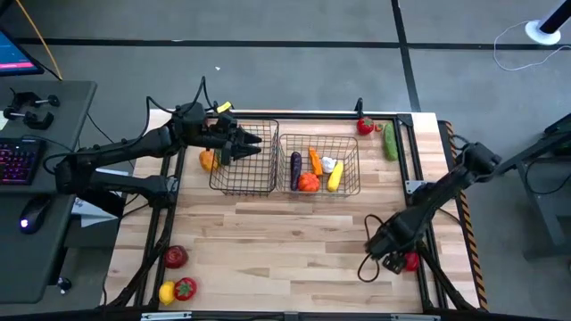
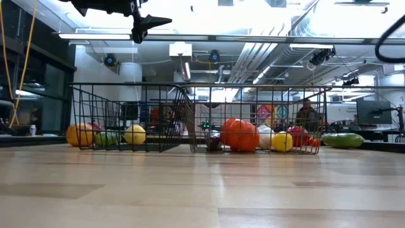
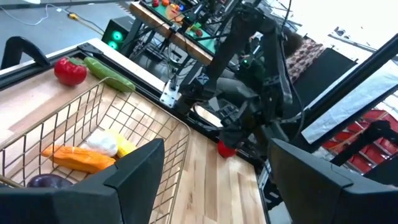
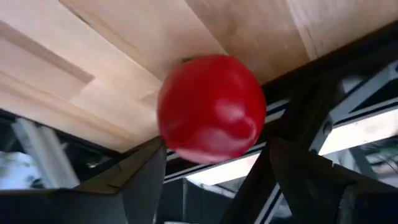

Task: Sort produce into baskets
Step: Put the bottom right tomato into the left wire basket

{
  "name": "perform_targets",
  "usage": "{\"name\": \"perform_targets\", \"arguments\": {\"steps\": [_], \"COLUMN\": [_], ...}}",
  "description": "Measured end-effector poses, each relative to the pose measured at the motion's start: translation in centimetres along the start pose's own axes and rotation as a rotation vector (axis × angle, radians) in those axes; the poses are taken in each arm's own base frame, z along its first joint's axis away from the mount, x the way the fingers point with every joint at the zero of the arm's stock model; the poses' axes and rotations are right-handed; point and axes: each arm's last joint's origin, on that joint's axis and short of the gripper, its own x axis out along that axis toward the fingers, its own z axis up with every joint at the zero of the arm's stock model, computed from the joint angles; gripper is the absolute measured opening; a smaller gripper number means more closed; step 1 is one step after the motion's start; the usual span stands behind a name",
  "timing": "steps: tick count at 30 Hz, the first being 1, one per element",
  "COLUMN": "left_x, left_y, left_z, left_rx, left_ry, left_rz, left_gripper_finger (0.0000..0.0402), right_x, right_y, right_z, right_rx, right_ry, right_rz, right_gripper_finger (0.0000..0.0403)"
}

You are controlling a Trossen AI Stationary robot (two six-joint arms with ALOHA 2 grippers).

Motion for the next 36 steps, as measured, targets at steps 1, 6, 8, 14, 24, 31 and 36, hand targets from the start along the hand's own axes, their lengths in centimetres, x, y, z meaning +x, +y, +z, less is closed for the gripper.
{"name": "perform_targets", "arguments": {"steps": [1,6,8,14,24,31,36], "left_x": [0.0,0.0,0.0,0.0,0.0,0.0,0.0], "left_y": [0.0,0.0,0.0,0.0,0.0,0.0,0.0], "left_z": [0.0,0.0,0.0,0.0,0.0,0.0,0.0], "left_rx": [0.0,-0.023,-0.026,-0.027,-0.027,-0.027,-0.027], "left_ry": [0.0,0.0,0.0,0.0,0.0,0.0,0.0], "left_rz": [0.0,0.0,0.0,0.0,0.0,0.0,0.0], "left_gripper_finger": [0.0275,0.0275,0.0275,0.0275,0.0275,0.0275,0.0275], "right_x": [0.3,1.5,1.9,2.4,2.3,2.4,2.6], "right_y": [0.2,1.0,1.3,1.4,1.5,1.6,1.6], "right_z": [0.2,1.2,1.5,1.9,1.9,2.0,2.3], "right_rx": [-0.008,-0.053,-0.055,-0.032,-0.092,-0.1,-0.093], "right_ry": [0.013,0.072,0.089,0.098,0.089,0.077,0.011], "right_rz": [-0.012,-0.036,-0.042,-0.062,-0.045,-0.043,-0.065], "right_gripper_finger": [0.0278,0.0278,0.0278,0.0278,0.0278,0.0312,0.0363]}}
